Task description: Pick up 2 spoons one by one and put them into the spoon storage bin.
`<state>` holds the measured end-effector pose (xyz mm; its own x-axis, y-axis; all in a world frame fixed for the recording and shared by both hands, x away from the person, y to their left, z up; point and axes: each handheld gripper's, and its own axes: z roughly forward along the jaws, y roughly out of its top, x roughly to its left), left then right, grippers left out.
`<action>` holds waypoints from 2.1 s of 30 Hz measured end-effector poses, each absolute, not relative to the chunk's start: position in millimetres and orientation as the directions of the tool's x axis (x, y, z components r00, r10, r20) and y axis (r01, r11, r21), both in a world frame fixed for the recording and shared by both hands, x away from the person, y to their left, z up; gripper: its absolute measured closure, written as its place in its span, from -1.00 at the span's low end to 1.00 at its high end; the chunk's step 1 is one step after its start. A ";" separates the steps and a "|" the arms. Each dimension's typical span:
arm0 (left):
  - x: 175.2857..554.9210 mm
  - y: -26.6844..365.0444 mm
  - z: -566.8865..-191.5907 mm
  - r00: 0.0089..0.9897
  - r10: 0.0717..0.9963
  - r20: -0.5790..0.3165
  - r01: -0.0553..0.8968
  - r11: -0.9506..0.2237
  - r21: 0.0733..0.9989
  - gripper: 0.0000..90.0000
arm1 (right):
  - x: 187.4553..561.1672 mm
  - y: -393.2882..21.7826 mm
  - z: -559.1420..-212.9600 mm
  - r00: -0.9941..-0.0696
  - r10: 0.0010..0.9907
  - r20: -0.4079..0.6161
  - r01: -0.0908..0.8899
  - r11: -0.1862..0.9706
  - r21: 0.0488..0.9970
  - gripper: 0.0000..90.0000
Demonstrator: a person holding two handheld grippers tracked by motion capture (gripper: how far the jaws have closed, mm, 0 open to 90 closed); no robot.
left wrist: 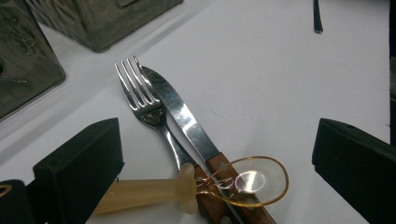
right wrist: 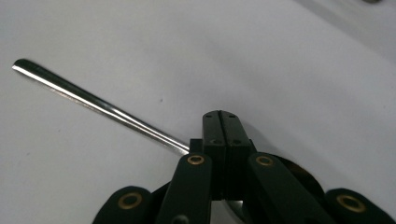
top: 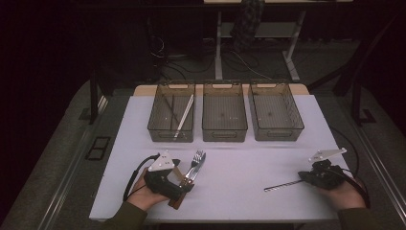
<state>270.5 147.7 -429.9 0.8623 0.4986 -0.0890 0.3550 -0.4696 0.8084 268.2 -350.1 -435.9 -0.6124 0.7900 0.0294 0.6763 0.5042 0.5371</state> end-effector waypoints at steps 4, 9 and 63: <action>271.0 147.0 -430.6 0.864 0.496 -0.090 0.355 -0.472 0.807 -0.99 | 264.8 -355.1 -436.4 -0.611 0.790 0.060 0.671 0.476 0.569 0.95; 270.8 147.1 -430.5 0.865 0.494 -0.090 0.355 -0.474 0.806 -0.99 | 261.5 -371.5 -425.5 -0.571 0.810 0.138 0.659 0.352 0.664 0.64; 271.3 144.5 -431.7 0.874 0.479 -0.086 0.350 -0.496 0.795 -0.99 | 248.2 -413.8 -445.6 -0.579 0.782 0.229 0.669 0.295 0.683 0.84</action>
